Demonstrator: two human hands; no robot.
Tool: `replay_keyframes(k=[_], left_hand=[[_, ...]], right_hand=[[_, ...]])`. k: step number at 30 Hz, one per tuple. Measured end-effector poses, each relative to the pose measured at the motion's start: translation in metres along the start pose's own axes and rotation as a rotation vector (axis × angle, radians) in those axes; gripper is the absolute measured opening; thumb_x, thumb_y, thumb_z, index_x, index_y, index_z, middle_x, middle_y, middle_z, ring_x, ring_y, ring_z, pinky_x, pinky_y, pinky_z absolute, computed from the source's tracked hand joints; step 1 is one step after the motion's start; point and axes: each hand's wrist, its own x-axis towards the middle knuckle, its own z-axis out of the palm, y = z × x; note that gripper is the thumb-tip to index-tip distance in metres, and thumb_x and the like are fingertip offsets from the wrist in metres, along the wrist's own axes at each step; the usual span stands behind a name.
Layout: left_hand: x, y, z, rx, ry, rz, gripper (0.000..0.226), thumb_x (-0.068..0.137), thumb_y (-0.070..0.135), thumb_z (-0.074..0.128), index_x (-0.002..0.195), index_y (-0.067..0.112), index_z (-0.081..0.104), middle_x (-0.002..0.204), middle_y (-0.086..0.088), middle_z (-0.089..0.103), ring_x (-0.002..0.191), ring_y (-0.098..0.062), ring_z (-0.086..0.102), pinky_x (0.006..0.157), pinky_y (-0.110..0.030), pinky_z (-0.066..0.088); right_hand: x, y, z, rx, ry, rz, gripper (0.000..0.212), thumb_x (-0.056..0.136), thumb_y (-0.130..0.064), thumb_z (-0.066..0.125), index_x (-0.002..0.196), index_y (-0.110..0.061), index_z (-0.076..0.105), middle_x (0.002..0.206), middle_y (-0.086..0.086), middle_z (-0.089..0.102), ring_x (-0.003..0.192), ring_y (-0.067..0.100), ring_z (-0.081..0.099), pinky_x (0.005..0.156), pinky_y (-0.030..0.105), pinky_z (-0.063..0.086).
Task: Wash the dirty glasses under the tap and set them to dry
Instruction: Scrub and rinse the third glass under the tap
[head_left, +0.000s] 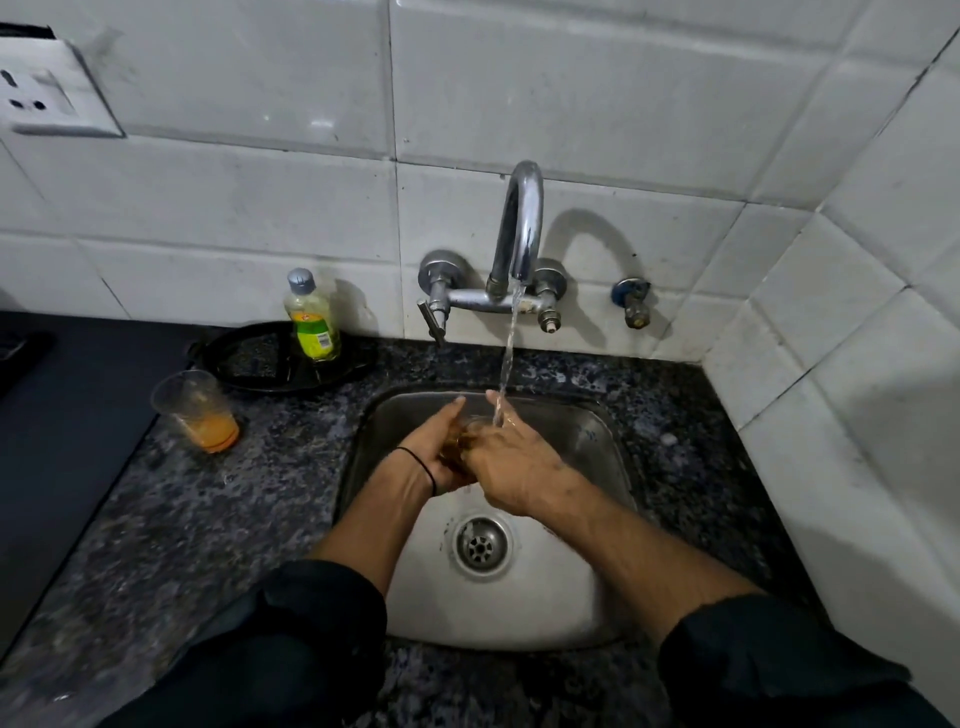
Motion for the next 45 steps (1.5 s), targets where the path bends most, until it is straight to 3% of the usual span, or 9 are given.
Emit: replay_keyframes(k=[7, 11, 17, 23, 26, 30, 36, 42, 45], left_hand=[[0.002, -0.011, 0.000, -0.137, -0.110, 0.147, 0.040, 0.100, 0.032, 0.050, 0.083, 0.006, 0.076, 0.087, -0.012, 0.072, 0.082, -0.022, 0.070, 0.084, -0.035, 0.055], [0.000, -0.012, -0.013, -0.112, -0.158, 0.078, 0.049, 0.095, 0.041, 0.052, 0.130, 0.007, 0.061, 0.125, -0.016, 0.062, 0.113, -0.030, 0.057, 0.105, -0.045, 0.040], [0.000, -0.002, -0.006, -0.033, -0.114, 0.101, 0.039, 0.098, 0.038, 0.051, 0.109, 0.005, 0.069, 0.098, -0.018, 0.072, 0.091, -0.029, 0.067, 0.080, -0.042, 0.053], [0.003, -0.014, -0.015, -0.168, -0.219, 0.192, 0.022, 0.097, 0.023, 0.054, 0.089, 0.006, 0.067, 0.090, -0.016, 0.071, 0.083, -0.027, 0.071, 0.082, -0.040, 0.057], [0.008, -0.016, -0.019, -0.054, -0.175, 0.119, 0.035, 0.092, 0.034, 0.061, 0.110, 0.005, 0.067, 0.112, -0.019, 0.067, 0.102, -0.031, 0.065, 0.090, -0.046, 0.054], [0.013, -0.011, -0.015, -0.080, -0.057, 0.038, 0.043, 0.091, 0.037, 0.065, 0.121, 0.005, 0.063, 0.111, -0.020, 0.068, 0.092, -0.032, 0.066, 0.063, -0.045, 0.060], [0.020, -0.013, -0.014, -0.135, -0.038, 0.206, 0.050, 0.089, 0.029, 0.066, 0.131, 0.004, 0.053, 0.111, -0.022, 0.067, 0.086, -0.029, 0.073, 0.067, -0.040, 0.060], [0.014, -0.001, -0.002, 0.063, -0.017, 0.028, 0.052, 0.098, 0.048, 0.047, 0.125, 0.006, 0.061, 0.123, -0.021, 0.065, 0.100, -0.031, 0.064, 0.066, -0.039, 0.055], [0.011, -0.006, -0.001, 0.031, 0.040, 0.076, 0.052, 0.092, 0.041, 0.057, 0.126, 0.002, 0.061, 0.125, -0.026, 0.064, 0.109, -0.038, 0.064, 0.076, -0.045, 0.058]], right_hand=[[0.013, -0.007, -0.010, 0.671, 0.132, 0.555, 0.020, 0.086, -0.018, 0.058, 0.102, -0.013, 0.069, 0.103, 0.009, 0.071, 0.094, 0.024, 0.059, 0.104, 0.037, 0.039], [0.006, -0.002, -0.010, 0.538, 0.045, 0.416, 0.025, 0.090, -0.022, 0.058, 0.113, -0.017, 0.067, 0.111, 0.005, 0.069, 0.108, 0.021, 0.057, 0.112, 0.043, 0.027], [0.005, -0.003, 0.003, 0.070, -0.028, 0.085, 0.057, 0.088, -0.011, 0.055, 0.143, -0.023, 0.046, 0.148, 0.002, 0.049, 0.144, 0.019, 0.035, 0.124, 0.050, -0.004], [0.007, -0.015, 0.002, 1.414, 0.086, 0.557, 0.046, 0.063, -0.017, 0.057, 0.106, -0.029, 0.067, 0.107, 0.006, 0.070, 0.103, 0.024, 0.065, 0.095, 0.054, 0.052], [0.006, -0.007, 0.007, 0.794, 0.088, 0.521, 0.033, 0.080, -0.025, 0.051, 0.110, -0.025, 0.065, 0.114, 0.005, 0.067, 0.113, 0.026, 0.059, 0.108, 0.048, 0.039], [-0.009, 0.006, 0.008, 0.093, -0.006, 0.093, 0.047, 0.086, -0.013, 0.055, 0.132, -0.018, 0.057, 0.134, 0.003, 0.059, 0.135, 0.019, 0.045, 0.124, 0.052, 0.000], [0.016, -0.007, 0.017, 1.170, 0.038, 0.633, 0.042, 0.069, -0.029, 0.064, 0.111, -0.027, 0.067, 0.115, 0.003, 0.068, 0.110, 0.024, 0.062, 0.103, 0.048, 0.045], [-0.002, -0.002, 0.019, 0.253, 0.163, 0.178, 0.058, 0.080, -0.008, 0.053, 0.136, -0.023, 0.053, 0.133, 0.000, 0.057, 0.127, 0.018, 0.047, 0.120, 0.049, 0.012], [0.005, 0.001, 0.028, 0.262, 0.045, 0.186, 0.056, 0.079, -0.010, 0.058, 0.135, -0.017, 0.052, 0.131, 0.005, 0.058, 0.131, 0.023, 0.046, 0.122, 0.049, 0.013]])
